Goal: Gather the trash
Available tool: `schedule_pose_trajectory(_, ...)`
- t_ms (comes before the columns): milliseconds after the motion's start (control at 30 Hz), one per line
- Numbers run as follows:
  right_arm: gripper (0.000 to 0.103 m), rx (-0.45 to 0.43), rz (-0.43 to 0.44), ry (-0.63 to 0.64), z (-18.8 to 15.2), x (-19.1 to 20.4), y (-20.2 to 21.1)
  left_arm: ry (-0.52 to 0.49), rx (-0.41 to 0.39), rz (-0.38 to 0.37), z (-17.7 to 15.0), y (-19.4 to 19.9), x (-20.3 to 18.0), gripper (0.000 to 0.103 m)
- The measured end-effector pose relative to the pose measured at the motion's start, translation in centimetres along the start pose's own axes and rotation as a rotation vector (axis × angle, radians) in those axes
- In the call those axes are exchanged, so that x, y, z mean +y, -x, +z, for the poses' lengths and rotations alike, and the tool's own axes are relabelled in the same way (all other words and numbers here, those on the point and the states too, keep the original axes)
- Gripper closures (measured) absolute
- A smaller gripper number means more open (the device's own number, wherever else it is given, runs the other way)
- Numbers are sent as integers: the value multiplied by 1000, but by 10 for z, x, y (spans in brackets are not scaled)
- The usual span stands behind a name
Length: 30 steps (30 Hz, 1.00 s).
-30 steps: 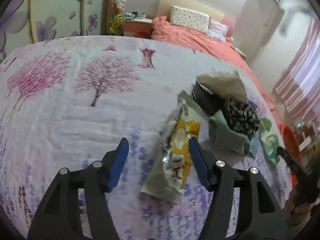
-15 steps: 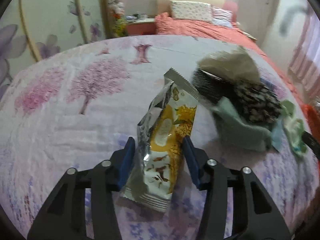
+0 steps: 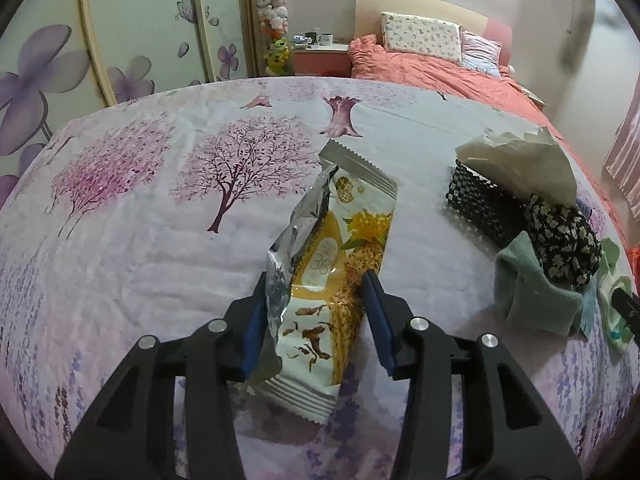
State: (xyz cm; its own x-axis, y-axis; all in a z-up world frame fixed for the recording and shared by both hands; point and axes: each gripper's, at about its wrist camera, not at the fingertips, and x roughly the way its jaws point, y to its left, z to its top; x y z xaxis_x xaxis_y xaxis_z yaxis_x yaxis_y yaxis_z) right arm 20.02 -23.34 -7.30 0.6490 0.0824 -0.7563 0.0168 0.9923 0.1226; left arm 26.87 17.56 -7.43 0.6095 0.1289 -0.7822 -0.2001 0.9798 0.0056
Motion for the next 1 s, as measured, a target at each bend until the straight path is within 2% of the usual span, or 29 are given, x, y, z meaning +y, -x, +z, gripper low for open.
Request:
schedule_pose_trajectory(133, 43, 22, -29, 17, 2, 4, -5, 3, 1, -9, 0, -2, 0, 55)
schedule_pose_trajectory(267, 42, 24, -37, 23, 1, 5, -5, -14, 7, -15, 0, -4, -5, 49)
schedule_pose_trajectory(633, 39, 28, -25, 21, -3, 5, -3, 15, 1, -45, -1, -2, -1, 49)
schedule_pose_trajectory(867, 38, 27, -13, 13, -3, 3, -3, 62, -10, -102, 0, -1, 10, 49)
schedule_pose_trajectory(1000, 34, 29, -8, 19, -3, 4, -2, 63, -10, -102, 0, -2, 10, 49)
